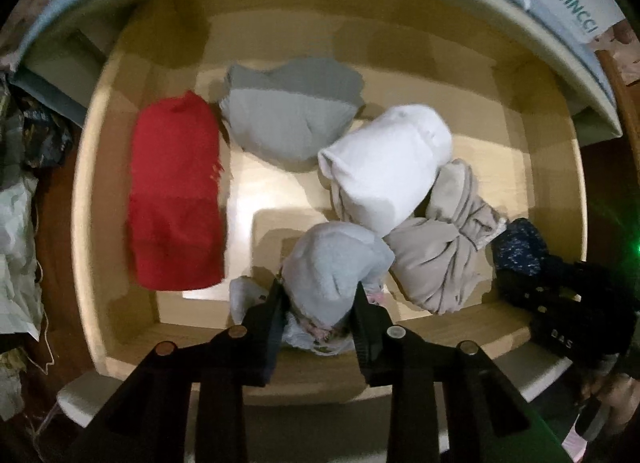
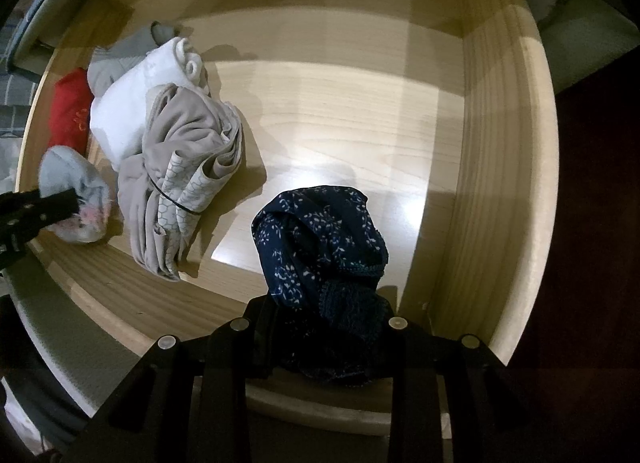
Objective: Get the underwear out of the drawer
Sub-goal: 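Lift the pale blue underwear with left tool into the white box, release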
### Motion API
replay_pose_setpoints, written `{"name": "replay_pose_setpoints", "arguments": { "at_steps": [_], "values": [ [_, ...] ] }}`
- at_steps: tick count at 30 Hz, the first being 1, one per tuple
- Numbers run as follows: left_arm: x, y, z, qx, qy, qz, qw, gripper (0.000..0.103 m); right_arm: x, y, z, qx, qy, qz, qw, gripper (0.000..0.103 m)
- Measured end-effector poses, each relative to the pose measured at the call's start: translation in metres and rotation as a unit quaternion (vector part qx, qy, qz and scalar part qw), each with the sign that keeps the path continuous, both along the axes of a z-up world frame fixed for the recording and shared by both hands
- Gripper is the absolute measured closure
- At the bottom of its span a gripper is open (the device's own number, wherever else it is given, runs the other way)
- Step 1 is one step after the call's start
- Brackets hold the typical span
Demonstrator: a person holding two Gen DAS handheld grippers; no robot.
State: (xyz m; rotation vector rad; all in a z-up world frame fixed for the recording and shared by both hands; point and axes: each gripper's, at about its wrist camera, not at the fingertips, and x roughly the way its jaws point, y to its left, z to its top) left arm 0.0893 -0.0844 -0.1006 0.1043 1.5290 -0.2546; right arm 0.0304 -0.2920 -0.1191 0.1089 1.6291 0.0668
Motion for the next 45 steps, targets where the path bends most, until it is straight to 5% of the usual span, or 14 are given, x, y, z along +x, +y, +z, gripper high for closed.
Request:
{"name": "replay_pose_setpoints", "arguments": {
  "at_steps": [13,17,30,36,45],
  "values": [
    [-0.009,0.010,0.086,0.004,-0.120,-0.049,0.9916,0.073,0.000,0.002,-0.002,-0.002,0.002,0.003,1.000,0.076],
    [-0.013,0.008,0.126,0.026,-0.189,-0.069,0.9793,0.073,0.000,0.002,-0.002,-0.003,0.002,0.002,1.000,0.076],
    [0.007,0.009,0.254,-0.036,-0.350,-0.059,0.9342,0.073,0.000,0.001,-0.002,-0.002,0.002,0.002,1.000,0.076],
    [0.045,0.009,0.279,-0.047,-0.378,-0.041,0.9239,0.073,0.000,0.001,-0.001,-0.001,0.001,0.001,1.000,0.076],
    [0.101,-0.001,0.267,-0.042,-0.361,-0.025,0.9312,0.072,-0.001,0.001,-0.003,0.000,0.001,0.001,1.000,0.076]
  ]
}}
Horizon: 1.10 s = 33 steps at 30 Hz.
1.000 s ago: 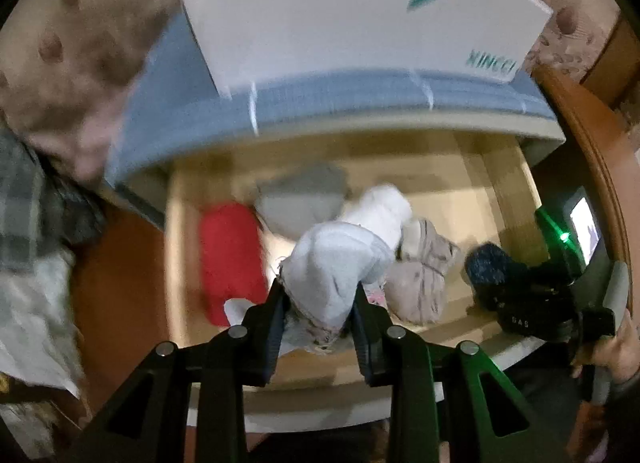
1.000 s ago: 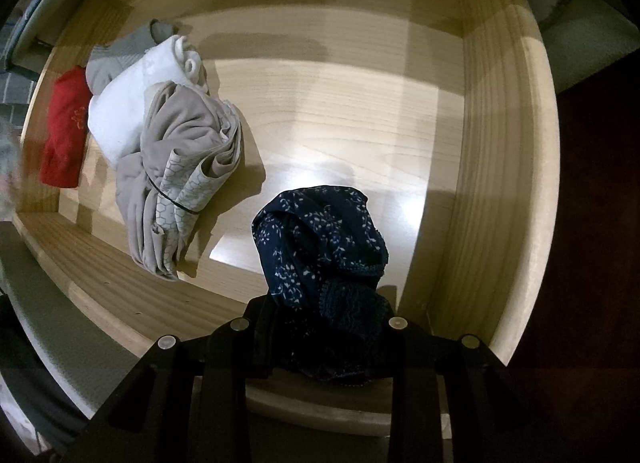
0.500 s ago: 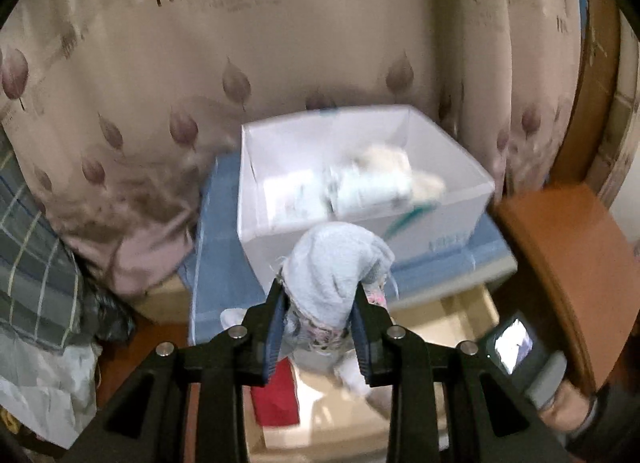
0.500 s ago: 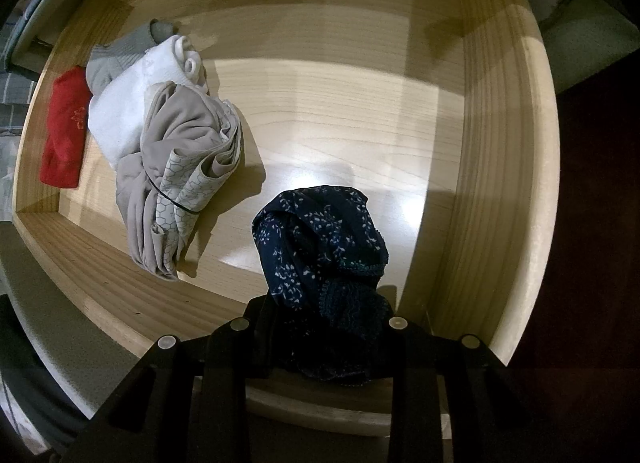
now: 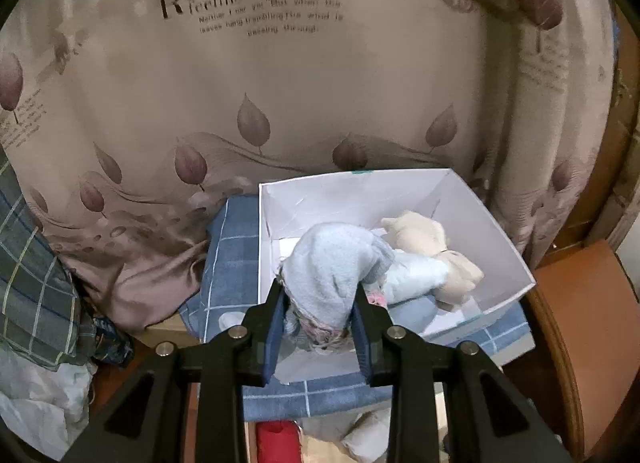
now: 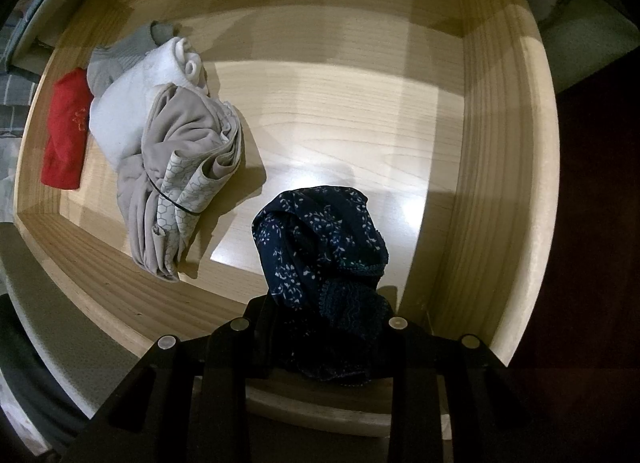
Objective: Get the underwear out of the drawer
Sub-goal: 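Lift the pale blue underwear with left tool into the white box, release, then move the empty left tool back over the drawer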
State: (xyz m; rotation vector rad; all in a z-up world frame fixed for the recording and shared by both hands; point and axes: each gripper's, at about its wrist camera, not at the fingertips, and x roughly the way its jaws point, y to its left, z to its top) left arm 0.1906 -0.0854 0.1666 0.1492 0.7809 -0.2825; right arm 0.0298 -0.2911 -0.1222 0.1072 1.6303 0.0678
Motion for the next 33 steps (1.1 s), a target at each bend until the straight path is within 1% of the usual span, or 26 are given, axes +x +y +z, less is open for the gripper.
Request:
{"name": "replay_pose_setpoints", "arguments": {
  "at_steps": [7,14,18,22,33],
  "values": [
    [0.027,-0.015,-0.038,0.018,0.039,0.002,0.9991,0.071,0.000,0.001,0.001,0.000,0.000,0.000,1.000,0.076],
    [0.040,-0.018,-0.055,0.023,0.057,0.007,0.9981,0.068,0.000,0.001,0.000,0.000,0.000,-0.001,1.000,0.076],
    [0.043,-0.017,-0.060,0.023,0.072,0.008,0.9971,0.063,0.000,0.002,0.000,0.000,0.000,-0.002,1.000,0.076],
    [0.044,-0.016,-0.065,0.019,0.091,0.005,0.9956,0.062,0.001,0.001,0.000,0.000,0.000,-0.002,1.000,0.076],
    [0.033,-0.006,-0.051,0.011,0.083,0.009,0.9965,0.060,0.002,0.002,0.000,-0.001,0.001,-0.001,1.000,0.076]
  ]
}}
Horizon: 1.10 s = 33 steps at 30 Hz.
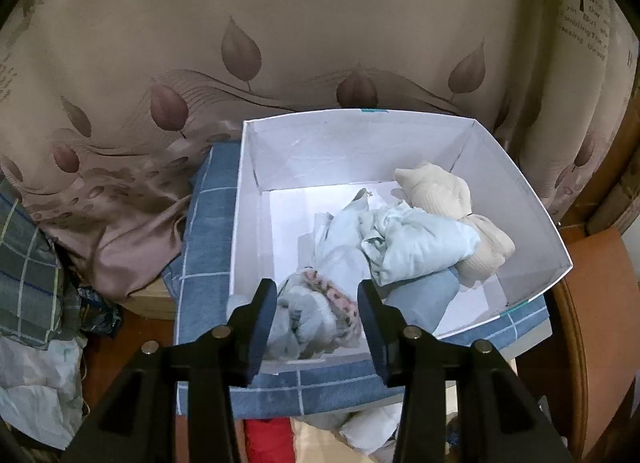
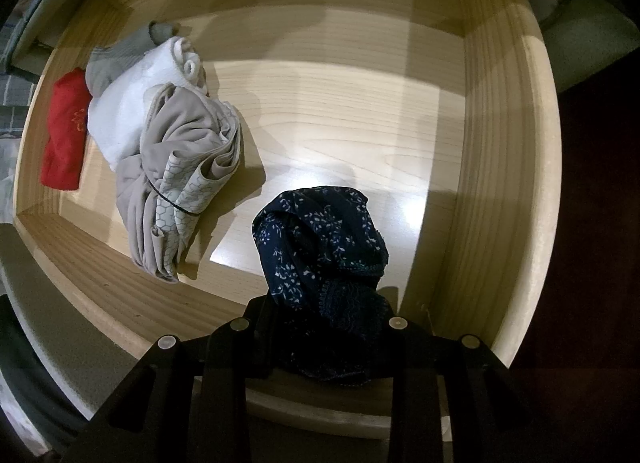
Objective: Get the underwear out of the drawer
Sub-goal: 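Move the empty left tool back over the drawer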
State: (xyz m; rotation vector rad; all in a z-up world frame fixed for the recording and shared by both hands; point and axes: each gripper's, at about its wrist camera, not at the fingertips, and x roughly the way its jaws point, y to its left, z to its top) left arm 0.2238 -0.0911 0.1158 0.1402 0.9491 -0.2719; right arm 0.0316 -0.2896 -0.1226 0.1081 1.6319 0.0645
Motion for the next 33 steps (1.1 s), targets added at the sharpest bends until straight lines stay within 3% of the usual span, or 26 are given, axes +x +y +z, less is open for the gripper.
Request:
{"name": "replay_pose_setpoints", "arguments": {
  "at_steps": [7,12,23,33],
  "values": [
    [-0.029,0.020,0.004,-0.003,-0.009,0.007,0.9999,0.060,0.001,0.000,-0.001,0.000,0.001,-0.001,1.000,0.076],
    [-0.059,0.040,-0.011,0.000,0.000,0.011,0.9999,0.060,0.001,0.001,-0.001,-0.001,0.002,-0.003,1.000,0.076],
    [-0.119,0.065,-0.068,0.042,0.025,0.040,0.9980,0.060,0.001,0.005,0.000,-0.010,0.000,0.000,1.000,0.075],
    [-0.152,0.068,-0.112,0.052,0.048,0.052,0.9962,0.060,-0.002,0.021,0.015,-0.034,-0.025,0.015,0.999,0.074]
  ]
}}
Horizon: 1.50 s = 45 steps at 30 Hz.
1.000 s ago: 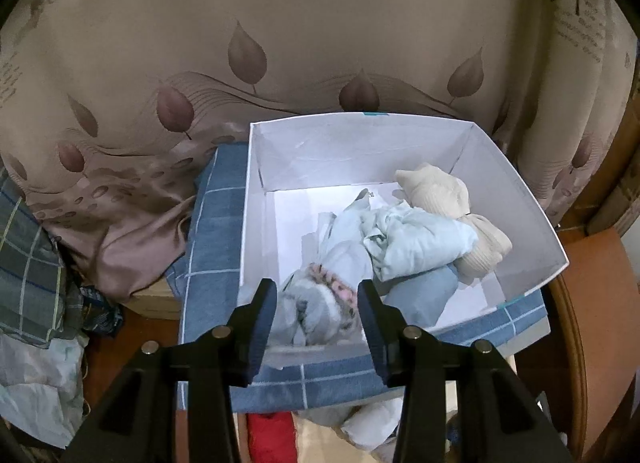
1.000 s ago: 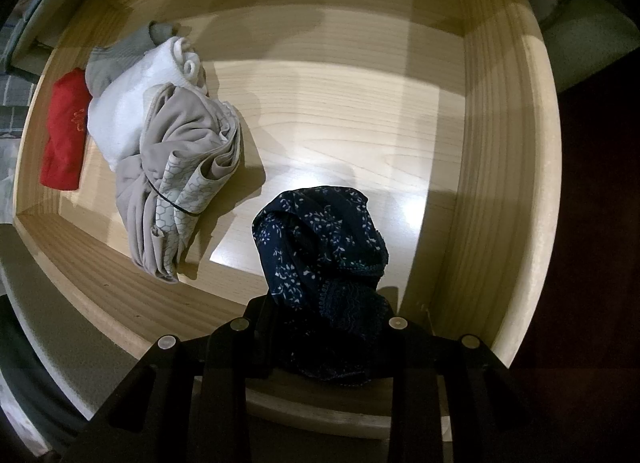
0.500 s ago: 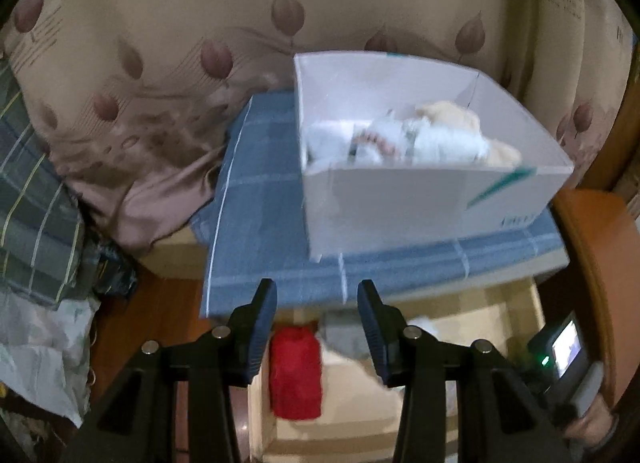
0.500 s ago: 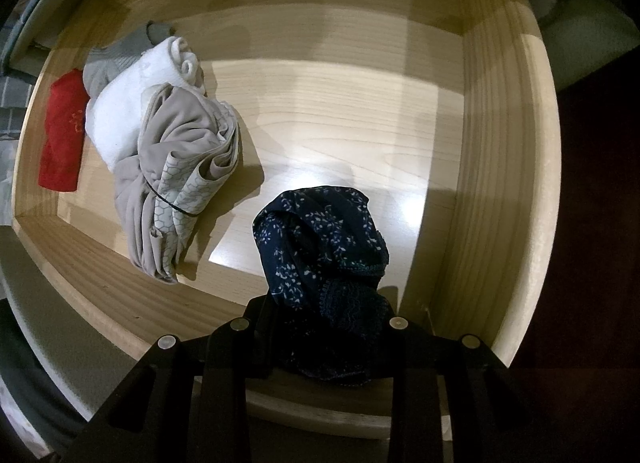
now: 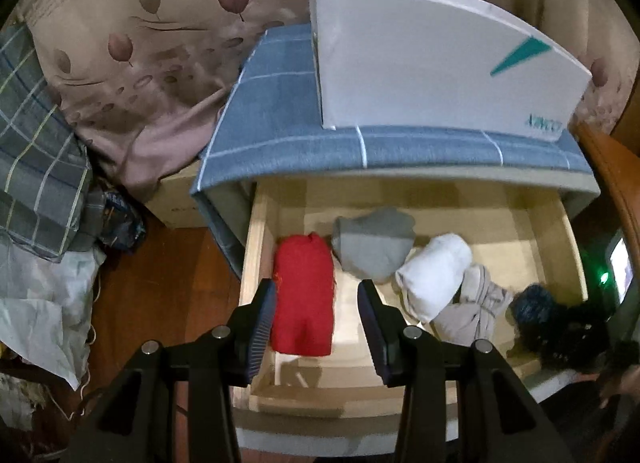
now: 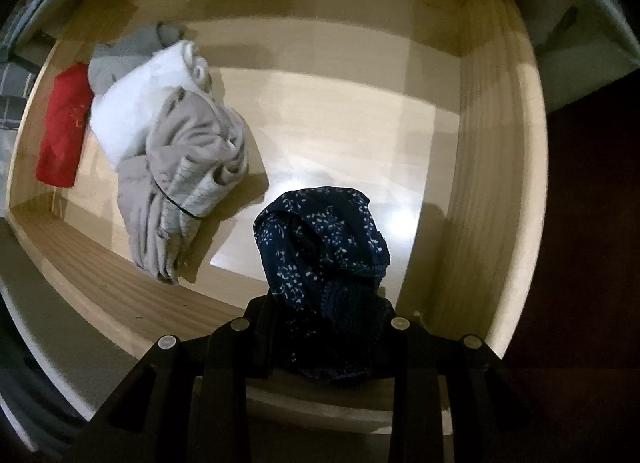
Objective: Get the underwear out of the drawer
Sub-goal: 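Lift the navy floral underwear with right tool over the white box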
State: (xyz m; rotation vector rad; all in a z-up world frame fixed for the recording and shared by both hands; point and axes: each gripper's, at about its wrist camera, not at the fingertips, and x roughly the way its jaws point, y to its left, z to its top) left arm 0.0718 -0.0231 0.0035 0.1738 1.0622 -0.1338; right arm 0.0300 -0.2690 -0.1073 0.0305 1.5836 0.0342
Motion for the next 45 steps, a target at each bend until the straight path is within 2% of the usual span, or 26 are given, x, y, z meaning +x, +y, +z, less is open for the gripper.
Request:
{"name": "replay_pose_setpoints", "arguments": {
  "at_steps": [5,9,15,20,26,30,33,39,45],
  "values": [
    [-0.008,-0.002,-0.010,0.013,0.007,-0.005,0.9999,0.060,-0.004,0.006,0.016,-0.008,-0.038,0.000,0.999,0.074],
    [-0.008,0.008,-0.009,-0.007,0.011,0.001,0.9999,0.060,-0.013,0.010,0.038,-0.013,-0.088,0.000,0.996,0.074],
    [-0.008,0.030,-0.003,-0.007,0.010,0.010,0.9999,0.060,-0.015,0.006,0.070,0.014,-0.140,-0.022,0.990,0.074],
    [-0.007,0.049,-0.001,-0.014,0.010,0.032,0.9993,0.060,0.000,-0.007,0.119,0.021,-0.192,-0.027,0.981,0.074],
    [-0.002,0.057,-0.004,-0.067,0.023,0.067,0.9952,0.060,0.027,-0.009,0.198,0.031,-0.265,-0.025,0.963,0.074],
    [-0.002,0.047,-0.004,-0.053,0.002,0.071,0.9960,0.060,0.053,-0.010,0.248,0.037,-0.309,-0.029,0.950,0.074],
    [-0.003,0.039,-0.009,-0.034,-0.003,0.066,0.9972,0.060,0.075,-0.008,0.271,0.030,-0.331,-0.031,0.943,0.074],
    [-0.005,0.036,-0.012,-0.029,-0.001,0.073,0.9969,0.060,0.118,-0.005,0.284,0.017,-0.342,-0.042,0.939,0.074],
    [-0.003,0.049,-0.016,-0.046,0.007,0.102,0.9937,0.060,0.160,-0.007,0.261,0.000,-0.322,-0.058,0.945,0.074]
  ]
}}
